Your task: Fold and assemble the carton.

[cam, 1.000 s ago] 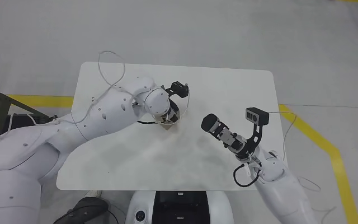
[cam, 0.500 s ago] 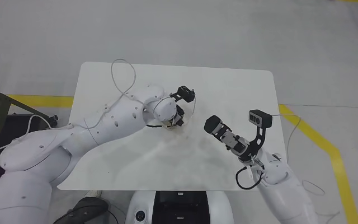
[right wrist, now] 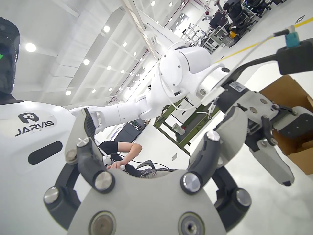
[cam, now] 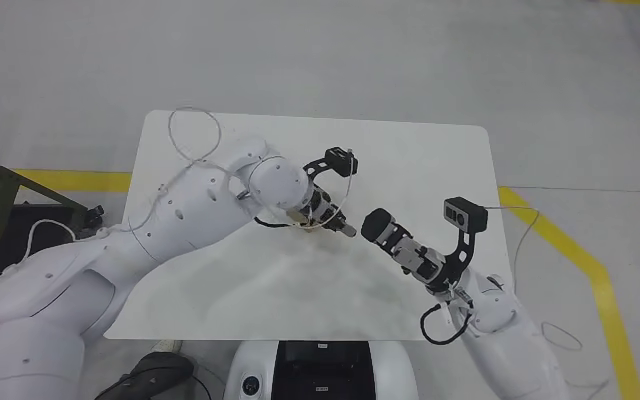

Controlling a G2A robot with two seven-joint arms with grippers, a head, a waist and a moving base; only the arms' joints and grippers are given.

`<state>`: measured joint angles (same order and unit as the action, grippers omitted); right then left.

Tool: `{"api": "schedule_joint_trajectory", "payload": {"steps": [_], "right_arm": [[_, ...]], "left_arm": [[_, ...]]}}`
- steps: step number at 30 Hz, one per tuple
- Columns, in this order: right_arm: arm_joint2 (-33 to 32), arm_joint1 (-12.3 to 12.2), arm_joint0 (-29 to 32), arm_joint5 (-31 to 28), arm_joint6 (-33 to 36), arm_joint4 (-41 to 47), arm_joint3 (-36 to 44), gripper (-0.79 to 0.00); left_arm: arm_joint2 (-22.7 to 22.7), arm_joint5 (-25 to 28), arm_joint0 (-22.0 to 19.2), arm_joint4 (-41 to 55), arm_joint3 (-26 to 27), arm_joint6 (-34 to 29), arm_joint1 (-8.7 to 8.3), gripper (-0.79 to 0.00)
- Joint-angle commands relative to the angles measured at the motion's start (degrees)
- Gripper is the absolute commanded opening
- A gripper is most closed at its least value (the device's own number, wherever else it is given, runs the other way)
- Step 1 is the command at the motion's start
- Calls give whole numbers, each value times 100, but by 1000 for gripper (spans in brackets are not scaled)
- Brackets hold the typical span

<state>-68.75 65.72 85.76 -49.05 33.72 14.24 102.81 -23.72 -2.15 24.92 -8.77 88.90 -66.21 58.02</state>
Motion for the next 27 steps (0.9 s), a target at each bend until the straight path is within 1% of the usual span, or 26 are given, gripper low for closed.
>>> {"api": "schedule_joint_trajectory", "payload": {"steps": [1, 3, 7, 14, 18, 21, 27], "right_arm": [[-40, -7, 21, -2, -27, -20, 42, 0], [-90, -14, 45, -11, -65, -21, 86, 0], [-185, -32, 107, -16, -108, -29, 173, 0], [-226, -53, 153, 99, -82, -33, 228, 0], [-149, -55, 86, 253, 4, -42, 173, 0], [-60, -53, -6, 421, 99, -69, 98, 0], [154, -26, -343, 768, 228, -168, -161, 0]], "left_arm": [[-290, 145, 122, 150, 110, 43, -118, 0], [-563, 238, 242, 283, 161, 45, -231, 0], [-1168, 551, 480, 871, 281, -33, -429, 0], [-2283, 846, 918, 1310, 505, 181, -754, 0], [-2860, 883, 1186, 1469, 555, 282, -905, 0], [-3230, 800, 1390, 1419, 511, 406, -1001, 0], [-3726, 500, 1697, 1249, 130, 417, -1138, 0]]}}
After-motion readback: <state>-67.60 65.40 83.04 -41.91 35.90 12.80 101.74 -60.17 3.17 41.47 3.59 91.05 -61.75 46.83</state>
